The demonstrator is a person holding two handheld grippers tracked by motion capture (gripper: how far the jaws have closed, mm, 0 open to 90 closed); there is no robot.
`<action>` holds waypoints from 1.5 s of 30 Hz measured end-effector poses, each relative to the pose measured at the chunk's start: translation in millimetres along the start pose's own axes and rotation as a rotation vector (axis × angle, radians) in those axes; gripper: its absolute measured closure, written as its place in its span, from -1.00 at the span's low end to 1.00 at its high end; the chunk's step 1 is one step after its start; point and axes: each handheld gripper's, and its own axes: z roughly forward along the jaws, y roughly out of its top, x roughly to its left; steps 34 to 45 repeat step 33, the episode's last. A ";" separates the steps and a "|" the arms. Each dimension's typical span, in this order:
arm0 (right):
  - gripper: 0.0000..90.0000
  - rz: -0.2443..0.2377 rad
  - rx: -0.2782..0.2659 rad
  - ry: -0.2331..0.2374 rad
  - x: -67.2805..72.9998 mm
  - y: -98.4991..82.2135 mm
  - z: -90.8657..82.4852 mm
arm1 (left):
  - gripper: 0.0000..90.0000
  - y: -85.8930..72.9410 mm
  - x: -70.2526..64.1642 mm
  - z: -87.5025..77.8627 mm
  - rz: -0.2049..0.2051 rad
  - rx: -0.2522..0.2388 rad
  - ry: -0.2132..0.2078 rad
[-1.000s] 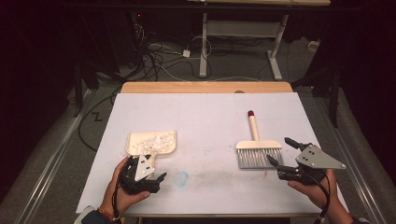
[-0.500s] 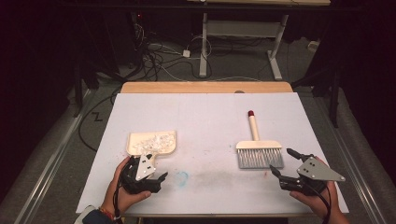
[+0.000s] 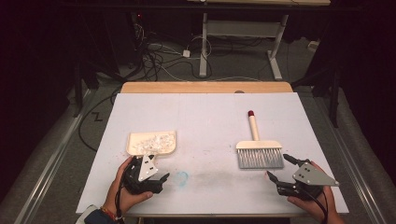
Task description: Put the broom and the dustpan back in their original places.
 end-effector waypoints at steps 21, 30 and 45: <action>-0.49 0.013 -0.020 -0.010 1.6 3.5 -4.9 | -0.59 -0.6 -5.5 -3.6 0.027 0.004 0.009; -0.49 0.010 -0.026 -0.015 -0.5 3.2 -5.7 | -0.59 1.3 -2.8 -2.4 0.025 0.002 0.014; -0.49 0.012 -0.026 -0.018 -2.2 2.5 -5.6 | -0.59 3.4 -2.2 0.6 0.026 0.004 0.012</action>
